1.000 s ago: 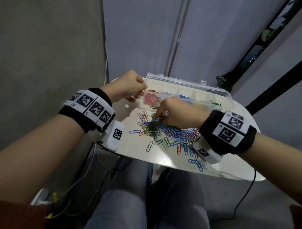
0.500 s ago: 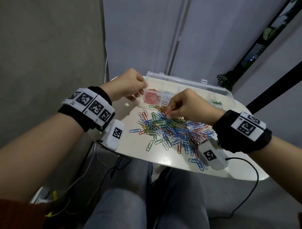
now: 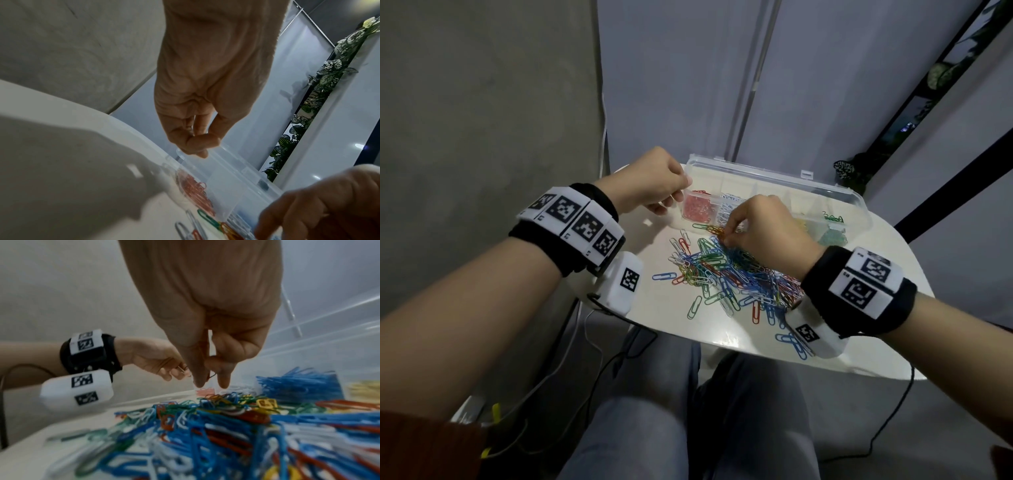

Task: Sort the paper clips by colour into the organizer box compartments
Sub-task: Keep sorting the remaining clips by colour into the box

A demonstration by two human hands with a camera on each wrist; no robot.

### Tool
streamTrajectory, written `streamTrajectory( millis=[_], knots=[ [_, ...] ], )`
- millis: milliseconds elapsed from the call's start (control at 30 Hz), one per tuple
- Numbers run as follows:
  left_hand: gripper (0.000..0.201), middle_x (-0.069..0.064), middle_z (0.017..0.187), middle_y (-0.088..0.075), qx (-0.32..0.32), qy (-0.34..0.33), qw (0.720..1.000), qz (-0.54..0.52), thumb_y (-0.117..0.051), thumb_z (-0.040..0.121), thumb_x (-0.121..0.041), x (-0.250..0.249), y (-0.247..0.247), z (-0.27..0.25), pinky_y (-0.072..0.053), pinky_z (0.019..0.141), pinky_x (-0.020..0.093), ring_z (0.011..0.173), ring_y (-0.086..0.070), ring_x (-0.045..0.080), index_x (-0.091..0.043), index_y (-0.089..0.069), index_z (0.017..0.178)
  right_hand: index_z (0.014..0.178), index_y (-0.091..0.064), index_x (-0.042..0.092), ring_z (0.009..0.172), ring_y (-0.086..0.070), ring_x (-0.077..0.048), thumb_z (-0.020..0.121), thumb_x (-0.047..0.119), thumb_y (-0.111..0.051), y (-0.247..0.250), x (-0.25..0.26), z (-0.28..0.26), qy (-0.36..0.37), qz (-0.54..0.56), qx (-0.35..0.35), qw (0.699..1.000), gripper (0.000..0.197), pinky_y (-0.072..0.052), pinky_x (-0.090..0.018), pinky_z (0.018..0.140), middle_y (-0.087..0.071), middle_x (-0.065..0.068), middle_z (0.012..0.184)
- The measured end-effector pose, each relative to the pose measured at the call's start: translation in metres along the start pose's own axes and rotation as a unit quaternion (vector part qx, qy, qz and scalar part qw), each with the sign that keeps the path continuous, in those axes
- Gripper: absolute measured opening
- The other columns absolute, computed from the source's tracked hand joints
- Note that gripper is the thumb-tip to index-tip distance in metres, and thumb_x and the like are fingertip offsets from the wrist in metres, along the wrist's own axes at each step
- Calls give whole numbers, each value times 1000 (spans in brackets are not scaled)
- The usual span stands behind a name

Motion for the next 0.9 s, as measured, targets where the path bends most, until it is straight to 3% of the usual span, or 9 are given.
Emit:
streamTrajectory(
  millis=[167, 267, 333, 400, 467, 533, 667, 900],
  knots=[
    [20, 7, 72, -59, 0, 2, 1000, -4, -51, 100, -17, 1, 0, 0, -44, 40, 21, 53, -48, 14, -2, -63, 95, 86, -70, 6, 81, -61, -34, 86, 4, -59, -10, 16, 6, 30, -110, 20, 993, 11, -53, -40, 70, -66, -14, 85],
    [19, 7, 72, -59, 1, 2, 1000, -4, -51, 99, -16, 1, -1, 0, -45, 40, 21, 53, -48, 14, -2, -63, 94, 82, -66, 4, 78, -59, -34, 85, 0, -55, -11, 18, 8, 32, -116, 33, 992, 12, -52, -40, 67, -63, -16, 83],
    [19, 8, 72, -60, 1, 2, 1000, -4, -52, 99, -17, 1, 0, 0, -45, 40, 21, 53, -49, 14, -3, -63, 93, 77, -68, 5, 75, -61, -29, 81, -5, -57, -8, 13, 9, 15, -77, 39, 996, 15, -52, -36, 67, -66, -14, 81],
    [20, 8, 73, -60, 2, 1, 1000, -1, -52, 99, -17, 1, 0, 1, -45, 41, 22, 53, -49, 13, -4, -63, 91, 74, -72, 7, 67, -61, -15, 78, -6, -66, -2, 6, 9, -19, 10, 41, 999, 15, -52, -27, 66, -68, -8, 75],
    [20, 8, 74, -61, 2, 1, 1000, 1, -52, 99, -17, 1, 0, 1, -45, 43, 24, 53, -49, 14, -4, -63, 90, 73, -74, 4, 49, -55, -3, 74, -6, -75, 7, 1, 6, -62, 136, 40, 988, 10, -48, -20, 53, -67, -5, 66],
    [21, 9, 74, -61, 3, 1, 1000, 2, -51, 100, -17, 1, 0, 2, -46, 44, 25, 54, -49, 14, -2, -64, 92, 76, -73, -2, 39, -46, -7, 72, -5, -78, 17, -3, 1, -111, 255, 35, 960, 7, -38, -20, 40, -65, -10, 62],
    [21, 9, 74, -60, 1, -1, 1000, 0, -51, 100, -16, 1, 1, 1, -46, 45, 25, 55, -49, 14, -1, -64, 95, 84, -70, -9, 36, -39, -11, 74, -5, -76, 32, -11, 0, -174, 385, 32, 906, 12, -29, -18, 37, -65, -13, 61],
    [22, 8, 73, -61, 1, -1, 1000, 3, -51, 99, -16, 1, 0, 1, -45, 44, 24, 53, -49, 14, 0, -65, 95, 83, -69, -9, 37, -35, -13, 74, -5, -75, 37, -13, 3, -197, 397, 31, 896, 12, -25, -19, 38, -63, -18, 66]
  ],
)
Point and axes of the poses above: each hand's wrist, its own z-axis towards the middle knuckle, its own y-axis out of the back of the hand, x = y × z, the point moved 2 cm from there along z, towards the middle knuckle
